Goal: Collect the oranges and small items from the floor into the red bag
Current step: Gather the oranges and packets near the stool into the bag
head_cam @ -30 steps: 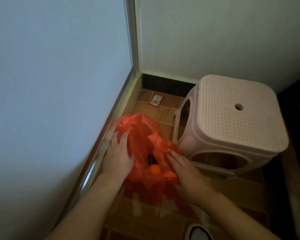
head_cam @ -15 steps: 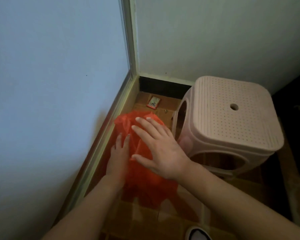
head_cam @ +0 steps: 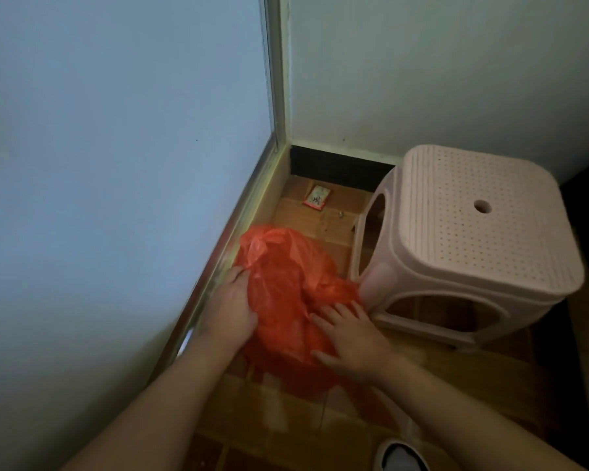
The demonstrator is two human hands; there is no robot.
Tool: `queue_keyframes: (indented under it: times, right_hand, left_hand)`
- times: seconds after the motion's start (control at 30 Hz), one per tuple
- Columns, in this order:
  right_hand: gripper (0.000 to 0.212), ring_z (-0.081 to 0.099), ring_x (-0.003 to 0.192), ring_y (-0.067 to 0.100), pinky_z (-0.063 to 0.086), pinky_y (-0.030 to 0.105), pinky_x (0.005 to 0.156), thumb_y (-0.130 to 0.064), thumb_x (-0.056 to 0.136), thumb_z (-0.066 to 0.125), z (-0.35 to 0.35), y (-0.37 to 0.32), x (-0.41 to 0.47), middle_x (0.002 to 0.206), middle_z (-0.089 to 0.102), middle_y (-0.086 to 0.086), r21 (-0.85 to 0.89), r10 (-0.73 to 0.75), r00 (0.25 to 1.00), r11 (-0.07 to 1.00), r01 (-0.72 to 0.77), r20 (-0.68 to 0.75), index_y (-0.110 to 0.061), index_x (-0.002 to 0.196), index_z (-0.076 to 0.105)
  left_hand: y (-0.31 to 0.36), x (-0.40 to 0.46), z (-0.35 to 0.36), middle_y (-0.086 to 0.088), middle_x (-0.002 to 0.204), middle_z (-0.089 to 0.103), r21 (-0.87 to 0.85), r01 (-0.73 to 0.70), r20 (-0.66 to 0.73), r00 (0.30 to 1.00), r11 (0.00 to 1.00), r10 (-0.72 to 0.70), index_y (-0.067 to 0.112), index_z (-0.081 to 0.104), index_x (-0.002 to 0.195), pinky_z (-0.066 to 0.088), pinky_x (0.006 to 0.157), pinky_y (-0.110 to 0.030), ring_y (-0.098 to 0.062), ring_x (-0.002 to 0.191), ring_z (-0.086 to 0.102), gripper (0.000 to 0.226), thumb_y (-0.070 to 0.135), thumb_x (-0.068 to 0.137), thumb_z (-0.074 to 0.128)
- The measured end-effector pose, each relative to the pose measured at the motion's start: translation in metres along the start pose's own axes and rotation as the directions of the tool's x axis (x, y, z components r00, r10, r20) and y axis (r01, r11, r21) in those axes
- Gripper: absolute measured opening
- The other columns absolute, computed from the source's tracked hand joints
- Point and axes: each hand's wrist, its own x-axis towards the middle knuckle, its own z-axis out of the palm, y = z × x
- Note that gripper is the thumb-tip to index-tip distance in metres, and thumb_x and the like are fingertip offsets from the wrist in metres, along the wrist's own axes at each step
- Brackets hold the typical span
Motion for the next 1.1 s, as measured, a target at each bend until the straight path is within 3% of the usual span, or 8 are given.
queue_keyframes:
  times: [0.33, 0.43, 0.5, 0.57, 0.67, 0.83, 0.97, 1.1]
  right_hand:
    - [0.075, 0.029, 0.149, 0.02, 0.025, 0.044, 0.12, -0.07, 0.094, 0.035, 0.054, 0.015, -0.07, 0.165, 0.029, -0.003, 0.118, 0.093, 0.988, 0.987, -0.108, 0.123, -0.033, 0.16, 0.029]
    - [0.057, 0.056, 0.124, 0.023, 0.047, 0.043, 0.099, -0.061, 0.095, 0.045, 0.051, 0.003, -0.073, 0.138, 0.059, -0.001, 0.057, 0.027, 0.994, 0.998, -0.02, -0.11, -0.026, 0.138, 0.059]
    - [0.041, 0.062, 0.109, 0.022, 0.051, 0.04, 0.085, -0.051, 0.094, 0.054, 0.036, -0.009, -0.071, 0.123, 0.067, 0.0, 0.042, -0.039, 0.932, 0.997, 0.058, -0.361, -0.021, 0.118, 0.069]
    - [0.034, 0.061, 0.112, 0.023, 0.049, 0.04, 0.087, -0.044, 0.095, 0.058, 0.012, -0.019, -0.066, 0.125, 0.066, 0.002, 0.035, -0.092, 0.84, 0.991, 0.131, -0.535, -0.019, 0.115, 0.07]
    - [0.048, 0.047, 0.137, 0.024, 0.039, 0.045, 0.109, -0.044, 0.097, 0.056, -0.031, -0.023, -0.045, 0.151, 0.052, 0.002, 0.016, -0.124, 0.786, 0.986, 0.168, -0.606, -0.021, 0.139, 0.06]
    - [0.083, -0.003, 0.159, 0.024, 0.004, 0.053, 0.126, -0.061, 0.099, 0.045, -0.067, -0.005, 0.021, 0.174, -0.001, -0.002, -0.061, -0.083, 0.929, 0.996, 0.065, -0.362, -0.026, 0.165, 0.008]
    - [0.094, -0.004, 0.159, 0.024, 0.005, 0.052, 0.128, -0.066, 0.098, 0.044, -0.03, 0.016, 0.049, 0.173, 0.001, 0.005, -0.059, 0.005, 0.995, 0.998, -0.011, -0.096, -0.017, 0.165, 0.001]
    - [0.084, 0.003, 0.159, 0.025, 0.001, 0.045, 0.128, -0.061, 0.102, 0.037, 0.006, 0.02, 0.051, 0.173, 0.007, 0.008, -0.038, 0.028, 0.999, 0.999, -0.028, -0.022, -0.014, 0.165, 0.006]
  left_hand:
    - [0.0, 0.0, -0.018, -0.001, 0.134, 0.05, 0.133, 0.118, -0.084, 0.991, 0.984, -0.107, 0.02, 0.061, 0.128, 0.06, 0.081, -0.048, -0.03, 0.105, 0.066, 0.053, 0.023, 0.077, 0.073]
    - [0.002, -0.004, -0.013, -0.002, 0.137, 0.051, 0.144, 0.026, -0.001, 1.0, 0.989, -0.026, 0.018, 0.063, 0.129, 0.057, 0.094, -0.046, -0.028, 0.118, 0.06, 0.057, 0.017, 0.074, 0.073]
    - [0.006, -0.007, -0.01, -0.003, 0.131, 0.056, 0.157, -0.032, 0.027, 0.999, 0.987, 0.028, 0.016, 0.066, 0.124, 0.056, 0.095, -0.047, -0.029, 0.116, 0.06, 0.051, 0.015, 0.073, 0.07]
    - [0.012, -0.008, -0.009, -0.002, 0.124, 0.059, 0.191, -0.049, 0.018, 0.999, 0.98, 0.047, 0.016, 0.069, 0.118, 0.057, 0.091, -0.048, -0.029, 0.108, 0.063, 0.046, 0.015, 0.072, 0.069]
    - [0.017, -0.011, -0.008, -0.001, 0.121, 0.061, 0.251, -0.06, 0.011, 0.998, 0.966, 0.059, 0.017, 0.071, 0.114, 0.058, 0.085, -0.043, -0.028, 0.102, 0.064, 0.041, 0.013, 0.074, 0.069]
    - [0.017, -0.013, -0.012, 0.003, 0.119, 0.059, 0.321, -0.045, 0.087, 0.996, 0.946, 0.017, 0.02, 0.07, 0.115, 0.057, 0.083, -0.039, -0.024, 0.104, 0.06, 0.035, 0.021, 0.08, 0.067]
    - [0.004, -0.014, -0.024, 0.002, 0.111, 0.055, 0.42, 0.076, 0.117, 0.984, 0.904, -0.137, 0.016, 0.071, 0.105, 0.058, 0.076, -0.04, -0.023, 0.102, 0.059, 0.028, 0.018, 0.078, 0.067]
    - [0.002, -0.017, -0.031, -0.005, 0.113, 0.057, 0.584, 0.069, 0.167, 0.965, 0.809, -0.203, 0.011, 0.069, 0.108, 0.053, 0.073, -0.041, -0.026, 0.105, 0.058, 0.023, 0.01, 0.088, 0.057]
